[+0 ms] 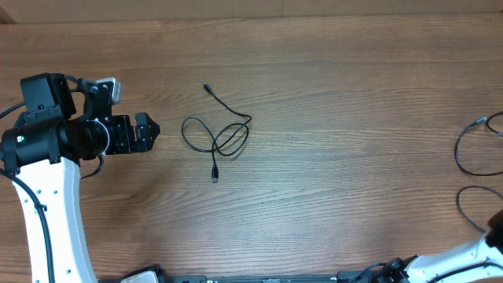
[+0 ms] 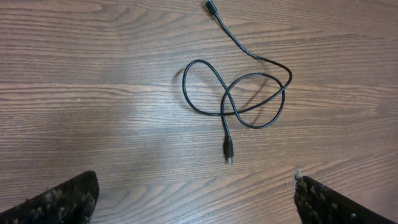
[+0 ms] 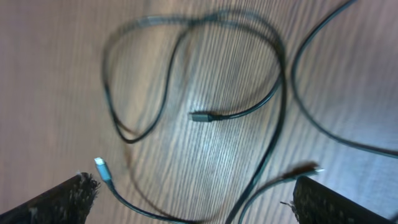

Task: Untangle cables
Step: 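Move the right gripper back to the last thin black cable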

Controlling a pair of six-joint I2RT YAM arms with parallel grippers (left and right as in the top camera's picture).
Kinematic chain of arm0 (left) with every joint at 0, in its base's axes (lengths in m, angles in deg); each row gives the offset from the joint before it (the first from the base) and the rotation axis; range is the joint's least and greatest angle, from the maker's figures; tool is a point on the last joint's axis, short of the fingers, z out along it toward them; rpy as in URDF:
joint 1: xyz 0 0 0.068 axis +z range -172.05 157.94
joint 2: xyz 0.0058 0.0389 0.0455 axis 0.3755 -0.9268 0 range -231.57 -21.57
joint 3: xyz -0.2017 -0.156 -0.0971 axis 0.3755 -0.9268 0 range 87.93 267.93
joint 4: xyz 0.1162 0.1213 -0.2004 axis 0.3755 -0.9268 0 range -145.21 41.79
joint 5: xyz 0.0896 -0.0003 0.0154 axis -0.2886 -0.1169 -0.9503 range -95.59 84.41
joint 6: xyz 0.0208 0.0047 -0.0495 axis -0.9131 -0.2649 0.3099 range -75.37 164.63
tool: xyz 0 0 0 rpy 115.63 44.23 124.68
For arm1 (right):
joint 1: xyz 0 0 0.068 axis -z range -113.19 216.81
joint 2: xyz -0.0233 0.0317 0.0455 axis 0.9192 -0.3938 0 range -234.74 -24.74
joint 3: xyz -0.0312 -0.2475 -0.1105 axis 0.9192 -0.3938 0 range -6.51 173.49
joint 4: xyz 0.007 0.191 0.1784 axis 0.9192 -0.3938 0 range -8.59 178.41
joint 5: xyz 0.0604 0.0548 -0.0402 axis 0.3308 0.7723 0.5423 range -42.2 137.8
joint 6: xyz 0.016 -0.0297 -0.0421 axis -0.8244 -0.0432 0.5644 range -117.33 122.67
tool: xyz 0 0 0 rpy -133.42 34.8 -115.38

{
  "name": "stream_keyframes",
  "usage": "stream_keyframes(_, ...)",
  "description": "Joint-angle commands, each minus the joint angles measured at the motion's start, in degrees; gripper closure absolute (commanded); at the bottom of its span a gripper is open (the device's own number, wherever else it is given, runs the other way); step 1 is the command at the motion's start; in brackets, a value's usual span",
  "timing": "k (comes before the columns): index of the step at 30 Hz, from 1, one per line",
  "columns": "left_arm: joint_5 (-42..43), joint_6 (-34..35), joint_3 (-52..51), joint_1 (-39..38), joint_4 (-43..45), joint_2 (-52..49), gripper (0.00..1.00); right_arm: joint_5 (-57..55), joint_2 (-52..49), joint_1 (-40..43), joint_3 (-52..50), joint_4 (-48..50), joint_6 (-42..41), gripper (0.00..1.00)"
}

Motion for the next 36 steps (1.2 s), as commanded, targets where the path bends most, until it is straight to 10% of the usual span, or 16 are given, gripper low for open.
stream_keyframes(1,1.03,0.63,0.59,-0.02,0.07,0.31,0.0,-1.62,8.24,0.13,0.66,-0.61,-0.07,0.0)
stream_keyframes(10,1.03,0.63,0.59,-0.02,0.07,0.31,0.0,10.6,13.57,-5.03,0.66,-5.35,6.88,0.0)
stream_keyframes(36,1.03,0.63,0.59,-0.02,0.07,0.31,0.0,24.7,12.39,-54.84,0.09,-5.95,3.32,0.0)
